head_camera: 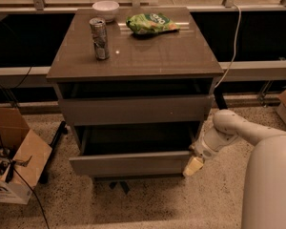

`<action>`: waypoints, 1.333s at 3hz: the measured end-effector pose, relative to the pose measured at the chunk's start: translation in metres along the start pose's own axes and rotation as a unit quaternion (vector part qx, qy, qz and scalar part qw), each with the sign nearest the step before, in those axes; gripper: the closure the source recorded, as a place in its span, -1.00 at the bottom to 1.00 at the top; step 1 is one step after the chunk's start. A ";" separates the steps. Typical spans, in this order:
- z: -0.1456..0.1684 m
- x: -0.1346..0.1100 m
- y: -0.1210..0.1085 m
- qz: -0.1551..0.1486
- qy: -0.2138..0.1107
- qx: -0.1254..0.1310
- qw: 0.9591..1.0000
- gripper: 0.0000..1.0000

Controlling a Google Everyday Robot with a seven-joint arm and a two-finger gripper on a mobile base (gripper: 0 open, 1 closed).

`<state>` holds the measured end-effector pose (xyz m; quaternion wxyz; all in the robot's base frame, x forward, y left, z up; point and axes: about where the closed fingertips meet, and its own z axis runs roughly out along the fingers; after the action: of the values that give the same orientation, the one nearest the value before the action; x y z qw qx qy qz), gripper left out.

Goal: Open middle drawer

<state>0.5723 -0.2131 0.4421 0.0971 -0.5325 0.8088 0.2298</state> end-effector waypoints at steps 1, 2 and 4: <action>0.000 0.000 0.000 0.000 0.000 0.000 1.000 0.11; 0.000 0.000 0.000 0.000 0.000 0.000 1.000 0.57; 0.000 0.000 0.000 0.000 0.000 0.000 1.000 0.04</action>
Offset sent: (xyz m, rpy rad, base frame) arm -0.0173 0.0872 0.0898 0.0332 -0.2584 0.3364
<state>0.5723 -0.2131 0.4421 0.0970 -0.5325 0.8088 0.2298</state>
